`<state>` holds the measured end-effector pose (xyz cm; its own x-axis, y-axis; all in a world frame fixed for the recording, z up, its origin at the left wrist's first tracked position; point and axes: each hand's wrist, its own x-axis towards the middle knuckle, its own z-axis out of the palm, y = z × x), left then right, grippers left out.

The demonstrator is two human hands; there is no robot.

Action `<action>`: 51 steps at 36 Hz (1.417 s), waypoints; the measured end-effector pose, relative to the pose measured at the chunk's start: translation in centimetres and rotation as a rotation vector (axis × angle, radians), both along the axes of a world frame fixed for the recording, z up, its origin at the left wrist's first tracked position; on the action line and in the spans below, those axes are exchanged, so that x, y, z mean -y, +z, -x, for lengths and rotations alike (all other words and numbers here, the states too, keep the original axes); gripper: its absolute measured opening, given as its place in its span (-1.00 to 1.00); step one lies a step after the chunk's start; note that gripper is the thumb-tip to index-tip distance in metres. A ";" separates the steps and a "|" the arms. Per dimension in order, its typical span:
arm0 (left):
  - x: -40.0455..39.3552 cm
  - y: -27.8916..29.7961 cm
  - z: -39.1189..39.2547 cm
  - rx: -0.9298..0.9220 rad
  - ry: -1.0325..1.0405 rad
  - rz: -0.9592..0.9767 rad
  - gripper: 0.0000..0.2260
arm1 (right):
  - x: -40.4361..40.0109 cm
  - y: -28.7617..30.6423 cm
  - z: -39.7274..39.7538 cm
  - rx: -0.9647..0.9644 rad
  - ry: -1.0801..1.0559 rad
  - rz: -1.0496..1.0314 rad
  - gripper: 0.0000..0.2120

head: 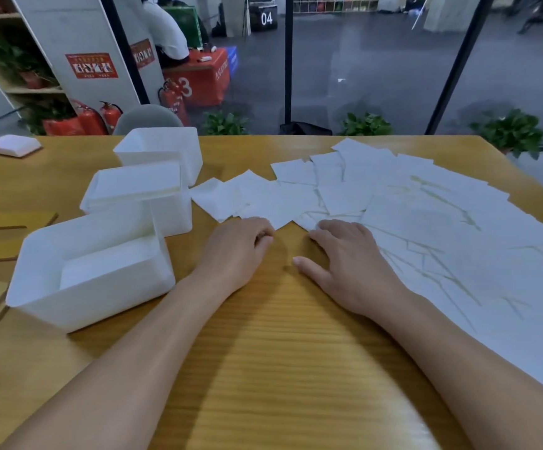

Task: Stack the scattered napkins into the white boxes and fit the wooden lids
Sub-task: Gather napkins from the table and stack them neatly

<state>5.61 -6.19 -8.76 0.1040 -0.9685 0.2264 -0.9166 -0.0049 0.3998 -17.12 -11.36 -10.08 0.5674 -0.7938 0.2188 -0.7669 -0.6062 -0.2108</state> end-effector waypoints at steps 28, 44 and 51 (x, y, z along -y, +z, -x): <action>0.2 -0.6 -1.3 -0.062 -0.158 -0.001 -0.77 | -0.2 0.1 0.5 0.191 0.404 -0.069 -0.63; 1.1 -0.7 -1.0 0.069 -0.133 0.029 -0.80 | -0.2 0.1 0.4 0.255 0.319 -0.077 -0.54; 0.9 -0.8 -0.8 -0.022 -0.138 -0.064 -0.66 | -0.2 0.5 0.7 0.332 0.255 -0.117 -0.65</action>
